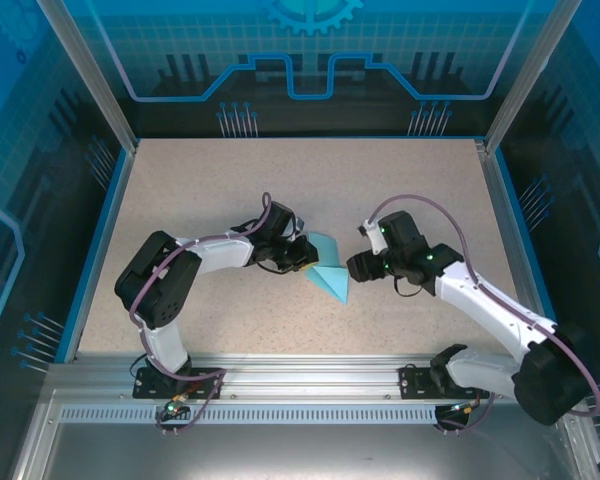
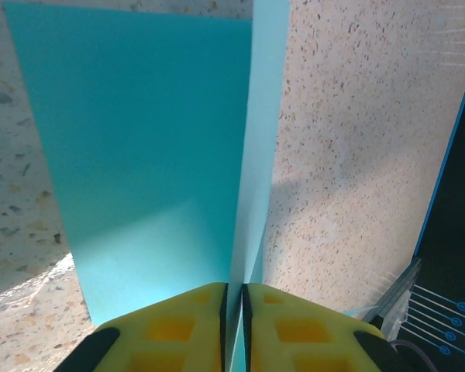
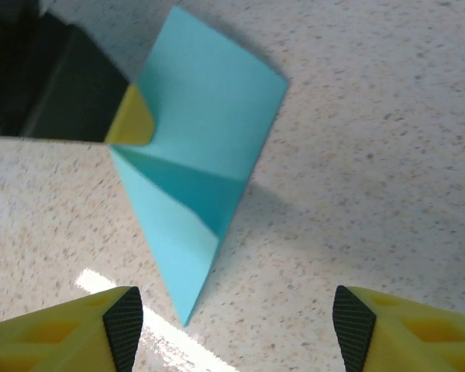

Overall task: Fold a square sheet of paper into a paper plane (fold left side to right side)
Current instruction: Fourth fold the wing at the center of the table.

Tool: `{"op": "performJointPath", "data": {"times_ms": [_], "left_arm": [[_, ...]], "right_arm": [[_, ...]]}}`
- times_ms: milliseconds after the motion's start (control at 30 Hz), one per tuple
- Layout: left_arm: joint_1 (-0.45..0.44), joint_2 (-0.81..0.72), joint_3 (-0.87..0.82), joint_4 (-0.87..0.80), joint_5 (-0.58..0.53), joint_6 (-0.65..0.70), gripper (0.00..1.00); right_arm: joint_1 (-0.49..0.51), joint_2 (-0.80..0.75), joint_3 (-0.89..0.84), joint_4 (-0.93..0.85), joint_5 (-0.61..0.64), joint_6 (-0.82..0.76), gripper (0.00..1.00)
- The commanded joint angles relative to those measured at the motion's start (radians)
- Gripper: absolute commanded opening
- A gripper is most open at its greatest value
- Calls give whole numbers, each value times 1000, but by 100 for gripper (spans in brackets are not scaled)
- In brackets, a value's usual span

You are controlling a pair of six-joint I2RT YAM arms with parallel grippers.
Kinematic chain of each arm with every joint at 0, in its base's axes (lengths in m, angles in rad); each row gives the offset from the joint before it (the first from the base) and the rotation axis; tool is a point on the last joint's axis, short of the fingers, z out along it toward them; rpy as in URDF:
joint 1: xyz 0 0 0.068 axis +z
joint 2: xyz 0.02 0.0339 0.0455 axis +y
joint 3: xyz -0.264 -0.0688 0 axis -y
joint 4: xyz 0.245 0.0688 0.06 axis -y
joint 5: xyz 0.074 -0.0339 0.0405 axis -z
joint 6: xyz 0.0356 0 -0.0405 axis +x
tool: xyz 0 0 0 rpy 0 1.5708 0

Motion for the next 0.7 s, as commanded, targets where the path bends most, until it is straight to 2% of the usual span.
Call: {"op": "performJointPath", "data": {"times_ms": [0, 333, 667], "left_arm": [[-6, -31, 22, -36, -19, 11, 16], [-7, -29, 29, -53, -24, 15, 14], [-7, -29, 36, -62, -25, 14, 14]], "right_arm": [[104, -6, -40, 33, 98, -14, 70], [286, 38, -74, 83, 210, 1, 74], [351, 149, -38, 136, 250, -41, 78]]}}
